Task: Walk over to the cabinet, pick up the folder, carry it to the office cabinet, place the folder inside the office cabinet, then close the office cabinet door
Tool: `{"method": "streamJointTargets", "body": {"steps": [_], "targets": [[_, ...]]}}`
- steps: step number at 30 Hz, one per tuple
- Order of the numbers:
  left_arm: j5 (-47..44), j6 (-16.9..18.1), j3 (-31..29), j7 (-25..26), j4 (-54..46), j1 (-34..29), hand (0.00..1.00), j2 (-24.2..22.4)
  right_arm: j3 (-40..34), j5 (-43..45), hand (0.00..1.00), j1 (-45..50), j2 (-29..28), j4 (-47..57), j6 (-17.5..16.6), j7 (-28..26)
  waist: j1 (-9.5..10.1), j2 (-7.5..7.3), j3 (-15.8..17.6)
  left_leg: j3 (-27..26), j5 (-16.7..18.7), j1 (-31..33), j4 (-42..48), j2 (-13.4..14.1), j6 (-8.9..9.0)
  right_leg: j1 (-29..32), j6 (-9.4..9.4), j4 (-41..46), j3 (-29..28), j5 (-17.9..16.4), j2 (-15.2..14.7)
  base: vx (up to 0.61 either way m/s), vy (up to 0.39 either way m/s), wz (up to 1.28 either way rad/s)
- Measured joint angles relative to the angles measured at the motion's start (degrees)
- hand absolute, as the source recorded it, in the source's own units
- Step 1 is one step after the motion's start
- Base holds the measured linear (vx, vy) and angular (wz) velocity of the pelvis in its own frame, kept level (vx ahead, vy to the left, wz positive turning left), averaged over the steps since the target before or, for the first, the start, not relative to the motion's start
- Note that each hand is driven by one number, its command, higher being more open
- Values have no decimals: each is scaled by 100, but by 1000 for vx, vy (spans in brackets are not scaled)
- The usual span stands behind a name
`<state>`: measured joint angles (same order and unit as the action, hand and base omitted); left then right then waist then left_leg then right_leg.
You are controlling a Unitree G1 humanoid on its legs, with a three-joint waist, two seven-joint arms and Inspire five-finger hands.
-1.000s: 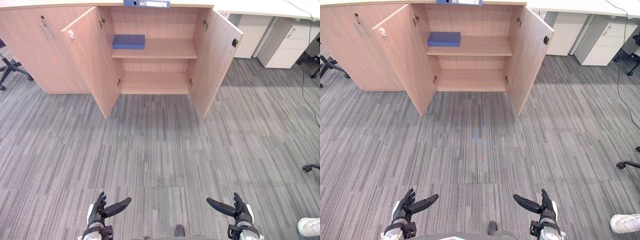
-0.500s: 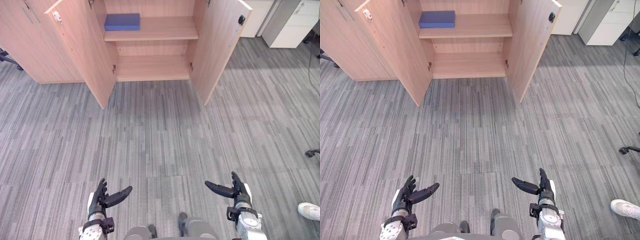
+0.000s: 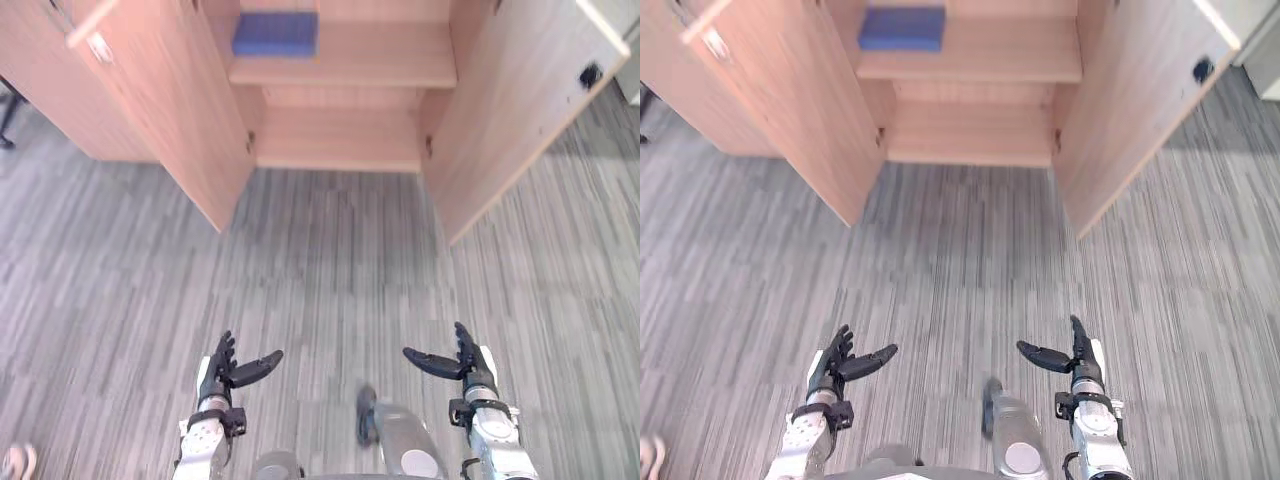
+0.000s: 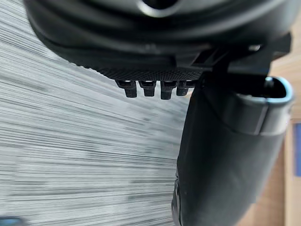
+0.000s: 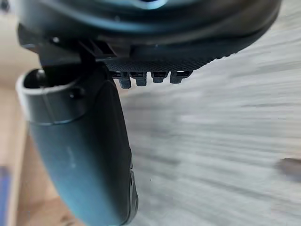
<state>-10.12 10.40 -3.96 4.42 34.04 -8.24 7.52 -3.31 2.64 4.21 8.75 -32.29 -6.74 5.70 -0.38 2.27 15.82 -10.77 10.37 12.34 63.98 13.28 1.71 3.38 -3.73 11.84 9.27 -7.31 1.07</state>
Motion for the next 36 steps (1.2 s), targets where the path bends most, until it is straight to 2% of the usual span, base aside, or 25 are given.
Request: {"method": "streamJointTargets", "body": {"steps": [2, 4, 5, 6, 7, 8, 9, 10, 12, 13, 14, 16, 17, 19, 20, 22, 23, 24, 25, 27, 28, 29, 31, 34, 36], "targets": [[0, -1, 10, -13, 0, -23, 100, 8, 17, 2, 100, -48, -99, -19, -10, -1, 146, -123, 74, -270, 299, 653, -429, -23, -108, -564, 13, -459, -166, -8, -40, 568, 13, -45], [1, -20, 9, -59, 9, -70, 100, 14, 12, 23, 100, -158, -87, -85, -16, 4, 256, -231, 133, -328, 359, 1142, -1671, -302, -68, -895, 202, -632, -401, -200, -220, 520, 107, -55], [4, -29, 10, -68, 9, -137, 100, 7, -6, 28, 100, -221, -62, -132, -19, 37, 292, -265, 145, -163, 137, 1311, -2968, -543, 54, -1043, 334, -658, -538, -367, -372, 544, 211, -66], [4, -32, 6, -68, 16, -227, 100, -9, -43, 28, 100, -231, -21, -241, -30, 45, 342, -219, 127, 85, -371, 1321, -4333, -636, 172, -1254, 456, -737, -713, -543, -440, 693, 311, -71], [4, -39, -3, -65, 41, -246, 100, 6, -88, 27, 100, -250, -38, -362, -28, 57, 391, -225, 127, 94, -1009, 1283, -4543, -648, 220, -1381, 491, -779, -812, -644, -500, 735, 357, -63], [4, -60, -32, -48, 112, -224, 100, 7, -87, 25, 100, -269, -52, -558, -7, 104, 432, -312, 99, 12, -1210, 1209, -4467, -788, -219, -1480, 483, -787, -929, -682, -618, 630, 312, -23], [4, -67, -77, -37, 158, -106, 100, 0, -90, 22, 100, -252, -43, -603, 32, 114, 381, -376, 67, -8, -1018, 1256, -4356, -910, -245, -1442, 467, -687, -942, -620, -738, 507, 251, 3], [5, -70, -157, -25, 139, -14, 100, -33, -95, 17, 100, -181, -26, -605, 34, 96, 349, -389, 59, -40, -765, 1300, -3955, -1004, -468, -1359, 548, -334, -1043, -561, -897, 639, 331, 12], [7, -69, -203, 11, 110, -62, 100, -76, -93, 4, 100, -124, -65, -612, 34, 89, 349, -407, 8, -163, -98, 1125, -3429, -1063, -608, -1183, 746, 728, -1305, -563, -995, 681, 342, -16], [6, -72, -204, 22, 143, -89, 100, -61, -93, 2, 100, -146, -119, -649, 33, 84, 328, -444, 12, -276, 203, 744, -3420, -1152, -642, -773, 1415, 2030, -1443, -341, -1100, 485, 211, -18], [9, -104, -170, 34, 208, -88, 100, -15, -89, 0, 100, -150, -178, -672, 33, 78, 240, -472, 11, -278, 393, 306, -3561, -1302, -659, -272, 1934, 3496, -1424, -81, -1174, 592, 211, -11], [9, -126, -108, 57, 241, -139, 100, 23, -59, -2, 100, -135, -224, -736, 37, 67, 152, -466, 5, -287, 542, -384, -3882, -1403, -696, 249, 1511, 4664, -1127, -325, -1265, 557, 121, -1], [4, -120, -91, 61, 242, -199, 100, 37, 44, -5, 100, -138, -230, -733, 36, 63, 97, -431, -17, -300, 568, -895, -4264, -1413, -701, 645, 1111, 4864, -733, -575, -1269, 522, 67, -11], [5, -118, -92, 59, 292, -161, 100, 82, 140, -7, 100, -149, -218, -743, 23, 50, 59, -374, -36, -301, 563, -1501, -4773, -1349, -691, 1236, 754, 4338, -115, -841, -1188, 530, 13, -6], [1, -118, -79, 53, 348, -112, 100, 100, 143, -9, 100, -146, -219, -785, 24, 39, 36, -330, -44, -303, 559, -1757, -4956, -1245, -682, 1514, 609, 3486, 219, -925, -1043, 639, -62, 19], [0, -119, -70, 52, 444, -2, 100, 118, 140, -8, 100, -124, -211, -807, 30, 40, -83, -332, -54, -248, 613, -2079, -5109, -1097, -516, 1856, 504, 1734, 521, -512, -754, 653, -119, 32], [0, -120, -60, 51, 452, -12, 100, 129, 140, -9, 100, -100, -202, -806, 35, 40, -123, -354, -71, -226, 691, -2248, -5178, -1055, -304, 1877, 467, 907, 522, -7, -597, 608, -156, 42], [2, -122, 1, 48, 485, -64, 100, 131, 138, -16, 100, 36, -179, -802, 37, 47, -178, -415, -119, -137, 882, -2487, -5175, -1082, 26, 1785, 175, 311, 380, 1379, -491, 524, -141, 36], [7, -128, 11, 42, 605, -7, 100, 38, 130, -26, 100, 53, -89, -845, 47, 43, -163, -267, -141, -71, 943, -2572, -5142, -954, 123, 1782, 40, 481, 397, 1349, -414, 637, -154, 16], [15, -139, 59, -6, 679, 65, 100, -82, 83, -54, 100, -10, -34, -890, 107, 28, -139, -121, -270, 87, 548, -2111, -3968, -695, 412, 1707, -22, 773, 412, 825, -306, 602, -173, -1], [15, -140, 50, -3, 684, 77, 100, -118, 86, -54, 100, 0, -28, -883, 108, 25, -150, -109, -251, 134, 309, -1908, -3373, -628, 445, 1529, -27, 714, 429, 736, -290, 577, -205, 16], [14, -139, 43, -2, 677, 61, 100, -201, 102, -53, 100, 54, -36, -852, 112, 30, -145, -97, -235, 165, -82, -1437, -2061, -361, 475, 1015, -52, 442, 456, 640, -211, 526, -166, 5], [12, -133, 74, -10, 613, 29, 100, -261, 94, -49, 100, 260, -110, -720, 100, 50, -20, -125, -238, -54, 333, -942, -1125, -26, 419, 301, -99, 62, 431, 589, -101, 460, -115, -17], [12, -132, 103, -59, 364, 34, 100, -325, -49, -44, 100, 144, -106, -636, 16, 50, 80, -141, -263, -274, 500, -392, -2564, -94, 286, -211, -54, -467, 223, 585, -119, 392, -30, -43], [9, -132, 102, -59, 218, 44, 100, -330, -170, -44, 100, 98, -75, -665, 19, 70, 91, -72, -304, -154, 163, -350, -3909, -234, 313, -287, 80, -517, 84, 521, -120, 264, 78, -36]]}}
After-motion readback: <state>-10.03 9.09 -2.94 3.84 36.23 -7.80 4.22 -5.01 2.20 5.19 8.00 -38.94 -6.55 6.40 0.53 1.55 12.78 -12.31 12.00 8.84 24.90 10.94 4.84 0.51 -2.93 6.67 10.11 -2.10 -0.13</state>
